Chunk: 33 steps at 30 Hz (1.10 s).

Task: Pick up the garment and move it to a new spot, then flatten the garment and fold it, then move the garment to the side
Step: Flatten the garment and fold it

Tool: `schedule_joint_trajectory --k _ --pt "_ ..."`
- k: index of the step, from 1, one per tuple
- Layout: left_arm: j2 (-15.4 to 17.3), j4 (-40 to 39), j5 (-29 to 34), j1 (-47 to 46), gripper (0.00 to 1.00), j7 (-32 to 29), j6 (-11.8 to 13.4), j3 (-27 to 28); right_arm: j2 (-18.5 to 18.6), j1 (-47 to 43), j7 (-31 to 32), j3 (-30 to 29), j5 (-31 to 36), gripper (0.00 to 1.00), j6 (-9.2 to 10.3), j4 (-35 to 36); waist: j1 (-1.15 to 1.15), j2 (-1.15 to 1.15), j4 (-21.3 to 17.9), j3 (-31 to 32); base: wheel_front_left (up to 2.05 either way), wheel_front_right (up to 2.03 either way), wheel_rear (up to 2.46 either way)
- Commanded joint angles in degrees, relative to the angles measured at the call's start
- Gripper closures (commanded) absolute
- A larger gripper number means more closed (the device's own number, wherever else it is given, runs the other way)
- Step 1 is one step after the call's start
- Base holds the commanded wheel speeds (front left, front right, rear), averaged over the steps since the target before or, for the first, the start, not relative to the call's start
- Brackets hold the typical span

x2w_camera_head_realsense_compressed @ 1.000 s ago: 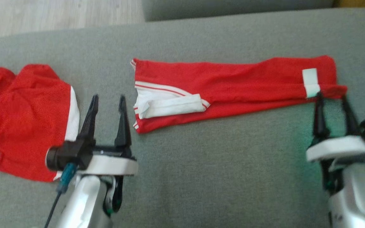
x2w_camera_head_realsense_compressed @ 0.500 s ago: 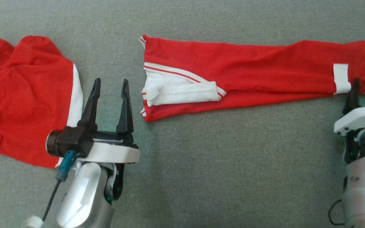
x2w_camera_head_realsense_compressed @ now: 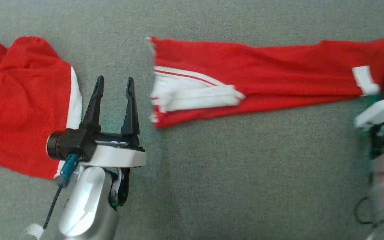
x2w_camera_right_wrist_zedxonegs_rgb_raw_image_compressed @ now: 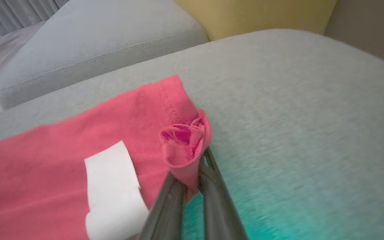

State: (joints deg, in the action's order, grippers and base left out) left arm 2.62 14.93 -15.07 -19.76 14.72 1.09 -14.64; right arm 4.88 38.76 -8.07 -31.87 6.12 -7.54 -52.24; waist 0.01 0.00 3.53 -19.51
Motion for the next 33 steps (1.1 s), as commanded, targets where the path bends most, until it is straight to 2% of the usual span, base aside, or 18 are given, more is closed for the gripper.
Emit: schedule_joint_trajectory --k 1,9,12,16,26,33 --pt "0.3 -2.0 -0.3 -1.6 0.0 0.3 0.5 1.7 2.9 1.3 -0.5 0.3 -0.4 1.0 0.05 2.4 -0.01 0.0 -0.2 0.2 0.0 0.0 0.0" --pt "0.3 -1.5 -1.5 -1.1 0.0 0.3 0.8 0.8 9.3 -2.2 0.7 -1.3 -1.6 1.0 0.05 5.8 -0.01 0.0 -0.8 3.0 0.0 0.0 0.0" --pt "0.3 -1.2 -1.6 -0.9 0.0 0.3 0.9 0.8 9.4 -2.7 0.7 -0.8 -1.5 1.0 0.05 7.0 -0.01 0.0 -0.8 4.4 0.0 0.0 0.0" --pt "0.3 -0.9 -1.9 -0.3 0.0 0.3 1.0 0.6 7.2 -2.8 0.3 2.0 -2.3 1.0 0.05 8.7 -0.01 0.0 -0.7 6.5 0.0 0.0 0.0" --pt "0.3 -0.2 -2.9 1.7 0.0 0.3 1.3 -0.1 -0.6 -4.3 1.2 17.0 -6.7 1.0 0.05 16.5 -0.01 0.0 1.2 11.6 0.0 0.0 0.0" --pt "0.3 -0.3 -3.4 2.0 0.0 0.3 1.6 -1.1 -2.0 -5.8 2.9 33.2 -15.0 1.0 0.05 17.5 -0.01 0.0 3.4 12.6 0.0 0.0 0.0"
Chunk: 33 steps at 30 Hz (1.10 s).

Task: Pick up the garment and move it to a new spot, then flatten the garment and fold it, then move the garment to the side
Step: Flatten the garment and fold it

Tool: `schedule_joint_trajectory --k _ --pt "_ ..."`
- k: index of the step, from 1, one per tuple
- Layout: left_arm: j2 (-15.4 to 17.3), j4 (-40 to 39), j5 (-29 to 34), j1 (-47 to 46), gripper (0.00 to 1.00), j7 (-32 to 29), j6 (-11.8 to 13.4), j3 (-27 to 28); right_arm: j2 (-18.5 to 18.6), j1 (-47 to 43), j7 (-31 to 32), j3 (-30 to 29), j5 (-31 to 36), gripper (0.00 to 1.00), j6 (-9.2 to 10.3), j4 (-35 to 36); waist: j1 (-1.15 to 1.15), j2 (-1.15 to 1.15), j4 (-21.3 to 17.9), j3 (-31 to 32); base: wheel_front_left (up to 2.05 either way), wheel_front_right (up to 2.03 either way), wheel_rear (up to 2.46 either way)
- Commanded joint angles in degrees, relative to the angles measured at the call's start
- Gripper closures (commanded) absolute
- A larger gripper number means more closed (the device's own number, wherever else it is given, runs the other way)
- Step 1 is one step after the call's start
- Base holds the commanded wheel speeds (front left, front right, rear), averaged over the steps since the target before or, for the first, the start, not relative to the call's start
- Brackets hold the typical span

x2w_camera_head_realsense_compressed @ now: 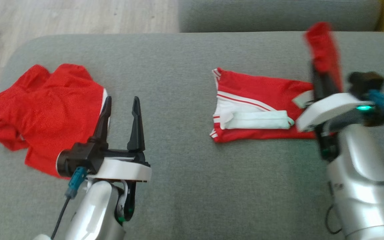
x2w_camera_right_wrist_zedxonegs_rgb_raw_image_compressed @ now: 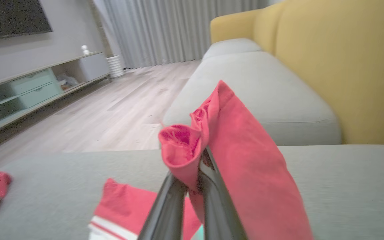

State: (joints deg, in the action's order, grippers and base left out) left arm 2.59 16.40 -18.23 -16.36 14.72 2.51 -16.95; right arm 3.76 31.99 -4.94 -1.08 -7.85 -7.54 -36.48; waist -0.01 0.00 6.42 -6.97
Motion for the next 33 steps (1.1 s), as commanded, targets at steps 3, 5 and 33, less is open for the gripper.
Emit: schedule_joint_trajectory --k 3,5,33 --pt "0.3 -1.7 -0.4 -1.4 0.0 0.3 0.2 0.9 -0.9 0.7 -0.4 7.8 -4.2 1.0 0.05 1.2 0.01 0.0 1.2 0.0 0.0 0.0 0.0" --pt "0.3 -1.7 -0.5 -1.6 0.0 0.3 0.2 0.4 -0.9 0.4 -0.7 12.7 -6.9 1.0 0.05 0.5 0.01 0.0 1.9 -0.2 0.0 0.0 0.0" --pt "0.3 -0.8 -1.0 -1.7 0.0 0.3 0.9 0.3 -0.9 1.1 -6.6 40.3 -18.7 0.0 0.05 -6.2 0.01 0.0 1.4 0.2 0.0 0.0 0.0"
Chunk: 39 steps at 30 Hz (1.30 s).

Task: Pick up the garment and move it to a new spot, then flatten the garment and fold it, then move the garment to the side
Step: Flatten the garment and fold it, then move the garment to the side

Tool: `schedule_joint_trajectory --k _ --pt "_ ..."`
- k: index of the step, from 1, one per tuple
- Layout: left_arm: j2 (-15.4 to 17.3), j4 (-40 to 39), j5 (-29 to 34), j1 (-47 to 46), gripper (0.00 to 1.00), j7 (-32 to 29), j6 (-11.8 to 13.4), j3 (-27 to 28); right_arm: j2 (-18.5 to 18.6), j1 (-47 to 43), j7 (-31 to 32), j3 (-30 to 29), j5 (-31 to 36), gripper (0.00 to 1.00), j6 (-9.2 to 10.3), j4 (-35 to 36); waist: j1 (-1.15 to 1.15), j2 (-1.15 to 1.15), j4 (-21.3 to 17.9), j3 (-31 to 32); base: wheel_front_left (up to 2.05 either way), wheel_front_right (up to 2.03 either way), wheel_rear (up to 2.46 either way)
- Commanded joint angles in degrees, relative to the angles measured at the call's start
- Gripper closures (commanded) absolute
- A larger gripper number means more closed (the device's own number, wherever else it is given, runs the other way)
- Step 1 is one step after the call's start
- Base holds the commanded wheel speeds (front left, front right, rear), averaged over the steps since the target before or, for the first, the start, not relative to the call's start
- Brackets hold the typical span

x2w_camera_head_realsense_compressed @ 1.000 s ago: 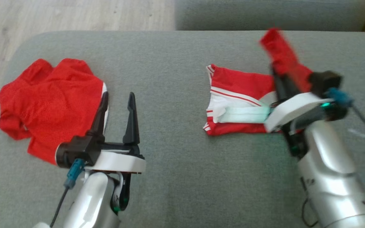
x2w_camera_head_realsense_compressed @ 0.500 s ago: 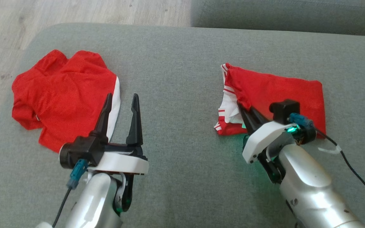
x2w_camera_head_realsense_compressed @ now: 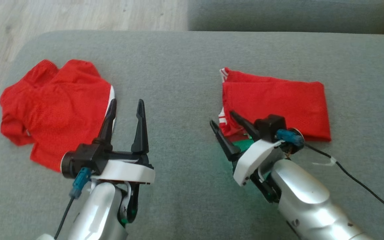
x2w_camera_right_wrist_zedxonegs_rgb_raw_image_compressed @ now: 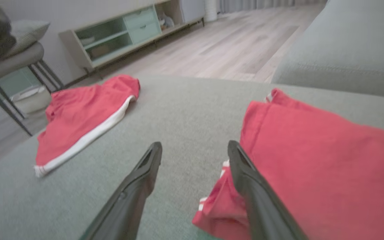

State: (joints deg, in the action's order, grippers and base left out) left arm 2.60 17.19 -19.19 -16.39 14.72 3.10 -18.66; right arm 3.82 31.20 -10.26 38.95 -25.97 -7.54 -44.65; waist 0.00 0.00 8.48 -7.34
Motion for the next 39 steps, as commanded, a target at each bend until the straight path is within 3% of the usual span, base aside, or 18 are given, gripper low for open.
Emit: schedule_joint_trajectory --k 1,4,8,11,12,19,29,39 --pt "0.3 -1.6 -0.1 -1.6 0.0 0.3 0.3 2.2 -0.9 2.0 -2.0 -0.5 -0.9 0.0 0.05 2.4 0.0 0.0 -1.1 0.8 0.0 0.0 0.0" --pt "0.3 -1.7 0.0 -1.1 0.0 0.3 0.3 2.5 -0.9 2.5 -3.8 -4.7 0.6 0.0 0.05 2.6 0.0 0.0 -2.3 1.5 0.0 0.0 0.0" --pt "0.3 -2.0 0.3 -0.6 0.0 0.3 0.3 3.0 -0.9 1.4 -4.7 -15.0 6.4 0.0 0.05 3.6 0.0 0.0 -3.9 2.3 0.0 0.0 0.0" --pt "0.3 -2.3 0.7 -0.1 0.0 0.3 0.2 3.4 -0.8 -1.9 -4.7 -24.0 12.3 0.0 0.05 8.3 0.0 0.0 -5.0 2.8 0.0 0.0 0.0" --pt "0.3 -2.3 0.7 -0.1 0.0 0.3 0.2 3.4 -0.8 -1.9 -4.7 -24.0 12.3 0.0 0.05 8.3 0.0 0.0 -5.0 2.8 0.0 0.0 0.0" --pt "0.3 -2.4 1.5 1.6 0.0 0.3 0.0 4.5 -0.8 -13.5 -4.7 -38.8 21.8 0.0 0.05 20.0 0.0 0.0 -7.1 3.4 0.0 0.0 0.0" --pt "0.3 -2.7 2.7 4.1 0.0 0.3 -0.2 6.2 -0.9 -22.1 -4.7 -40.2 19.9 0.0 0.05 26.6 0.0 0.0 -8.7 3.0 0.0 0.0 0.0" --pt "0.3 -2.8 2.8 1.8 0.0 0.3 -0.6 4.6 -0.9 -16.7 -3.7 -41.3 21.0 0.0 0.05 21.8 0.0 0.0 -6.8 -1.0 0.0 0.0 0.0"
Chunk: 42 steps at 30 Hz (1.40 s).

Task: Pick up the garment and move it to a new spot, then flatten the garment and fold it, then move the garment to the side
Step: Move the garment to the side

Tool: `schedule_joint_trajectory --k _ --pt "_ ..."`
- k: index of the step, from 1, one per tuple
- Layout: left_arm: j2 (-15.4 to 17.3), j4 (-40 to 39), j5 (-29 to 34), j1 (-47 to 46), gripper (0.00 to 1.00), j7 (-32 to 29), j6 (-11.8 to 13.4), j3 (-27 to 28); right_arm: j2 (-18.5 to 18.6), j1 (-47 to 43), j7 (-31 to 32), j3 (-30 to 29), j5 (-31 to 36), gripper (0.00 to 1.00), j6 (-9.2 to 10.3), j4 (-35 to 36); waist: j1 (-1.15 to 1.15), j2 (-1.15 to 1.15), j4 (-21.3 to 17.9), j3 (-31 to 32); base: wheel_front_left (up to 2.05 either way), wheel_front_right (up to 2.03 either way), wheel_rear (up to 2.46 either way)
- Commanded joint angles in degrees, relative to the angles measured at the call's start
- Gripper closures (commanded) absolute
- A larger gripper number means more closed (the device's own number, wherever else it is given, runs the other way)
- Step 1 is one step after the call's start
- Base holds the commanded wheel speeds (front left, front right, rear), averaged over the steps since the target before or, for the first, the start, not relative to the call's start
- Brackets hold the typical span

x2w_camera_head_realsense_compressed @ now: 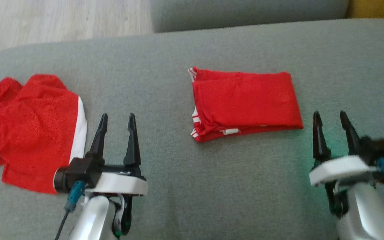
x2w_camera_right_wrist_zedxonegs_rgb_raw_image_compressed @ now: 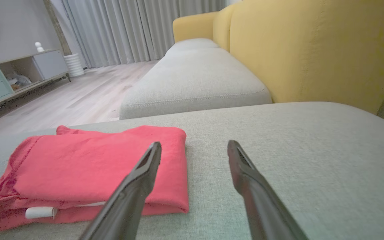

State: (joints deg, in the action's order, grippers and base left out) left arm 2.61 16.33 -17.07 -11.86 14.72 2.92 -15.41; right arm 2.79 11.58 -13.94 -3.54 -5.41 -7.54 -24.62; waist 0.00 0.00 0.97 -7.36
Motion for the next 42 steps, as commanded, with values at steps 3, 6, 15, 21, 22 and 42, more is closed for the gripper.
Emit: schedule_joint_trajectory --k 3,6,15,21,22,42 --pt "0.3 -1.9 0.6 -3.7 0.0 0.3 -0.5 0.9 0.1 6.6 2.3 0.2 0.7 0.0 0.05 -2.1 0.0 0.0 1.7 -2.8 0.0 0.0 0.0" --pt "0.3 -1.7 0.6 -4.6 0.0 0.3 -0.5 0.3 0.1 10.3 4.6 -0.5 -0.2 0.0 0.05 -6.5 0.0 0.0 2.9 -4.5 0.0 0.0 0.0" --pt "0.3 -1.7 0.3 -6.3 0.0 0.3 -0.4 -0.6 0.1 18.1 10.2 0.0 -0.8 0.0 0.05 -21.6 0.0 0.0 5.3 -7.5 0.0 0.0 0.0" --pt "0.3 -1.5 0.2 -6.6 0.0 0.3 -0.1 -0.6 0.2 20.4 10.1 2.8 -1.1 1.0 0.05 -27.1 0.0 0.0 5.7 -7.4 0.0 0.0 0.0" --pt "0.3 -1.4 0.2 -6.5 0.0 0.3 -0.1 -0.4 0.4 20.7 9.4 3.3 -0.8 1.0 0.05 -27.7 0.0 0.0 5.5 -7.2 0.0 0.0 0.0" --pt "0.3 -2.1 -0.1 -6.3 0.0 0.3 -0.1 0.4 29.2 21.5 10.3 9.7 3.2 1.0 0.05 -23.6 0.0 0.0 0.4 -5.9 0.0 0.0 0.0"
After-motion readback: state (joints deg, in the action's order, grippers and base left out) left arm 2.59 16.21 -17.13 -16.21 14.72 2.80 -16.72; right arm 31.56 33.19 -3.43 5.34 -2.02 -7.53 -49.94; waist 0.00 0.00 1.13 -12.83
